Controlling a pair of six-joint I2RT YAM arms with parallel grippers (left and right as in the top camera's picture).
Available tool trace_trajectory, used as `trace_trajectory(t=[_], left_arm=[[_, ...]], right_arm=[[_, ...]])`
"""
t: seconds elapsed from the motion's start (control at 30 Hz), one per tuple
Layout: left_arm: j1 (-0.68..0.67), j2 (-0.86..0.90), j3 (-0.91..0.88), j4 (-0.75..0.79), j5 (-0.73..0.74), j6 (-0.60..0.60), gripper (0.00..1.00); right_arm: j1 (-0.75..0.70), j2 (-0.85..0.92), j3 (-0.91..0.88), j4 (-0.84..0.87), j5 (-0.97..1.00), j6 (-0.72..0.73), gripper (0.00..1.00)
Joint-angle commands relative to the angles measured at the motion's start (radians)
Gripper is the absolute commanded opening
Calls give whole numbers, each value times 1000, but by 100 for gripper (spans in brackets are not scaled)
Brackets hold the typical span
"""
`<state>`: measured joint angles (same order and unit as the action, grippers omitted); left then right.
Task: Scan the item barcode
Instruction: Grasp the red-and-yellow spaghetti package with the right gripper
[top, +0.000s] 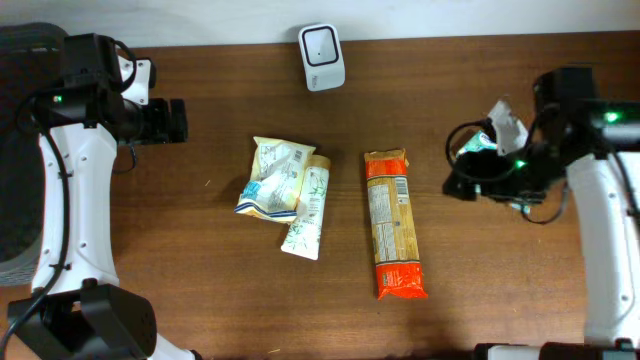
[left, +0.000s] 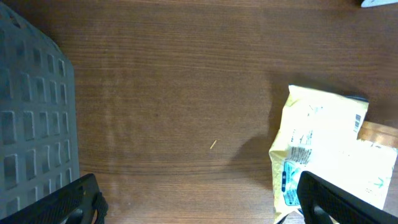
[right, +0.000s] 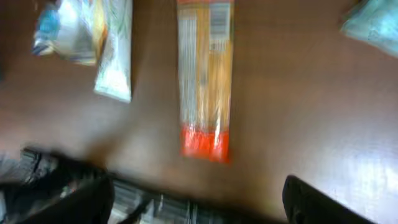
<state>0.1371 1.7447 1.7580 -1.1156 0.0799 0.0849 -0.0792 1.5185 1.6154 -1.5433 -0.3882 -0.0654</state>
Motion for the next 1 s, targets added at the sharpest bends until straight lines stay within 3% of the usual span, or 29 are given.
trace_trajectory(t=[0.0,0.13,0.27,0.43,0.7,0.83,0.87,0.93,0.97], left_arm=[[3,-10,8,0,10,-10,99],[3,-10,8,0,10,-10,99],[3,-10,8,0,10,-10,99],[3,-10,8,0,10,-10,99],[3,-10,8,0,10,-10,99],[3,-10,8,0,10,-10,99],[3,-10,8,0,10,-10,99],[3,-10,8,0,10,-10,99],[3,-10,8,0,10,-10,99]], right_arm=[[0,-7,-310,182,-79,-13,85],[0,-7,-622,489,-214,-13,85],[0,-5,-787,676,-241,-5,84],[0,64,-905,820,-285,-5,83],[0,173,-992,997,-293,86,69],[1,173,-1053,1082,-293,176,50],[1,173,-1061,1096,-293,203,41],[1,173,-1062,1135,-313,214,7],[1,173,-1060,1154,-325,232,5]])
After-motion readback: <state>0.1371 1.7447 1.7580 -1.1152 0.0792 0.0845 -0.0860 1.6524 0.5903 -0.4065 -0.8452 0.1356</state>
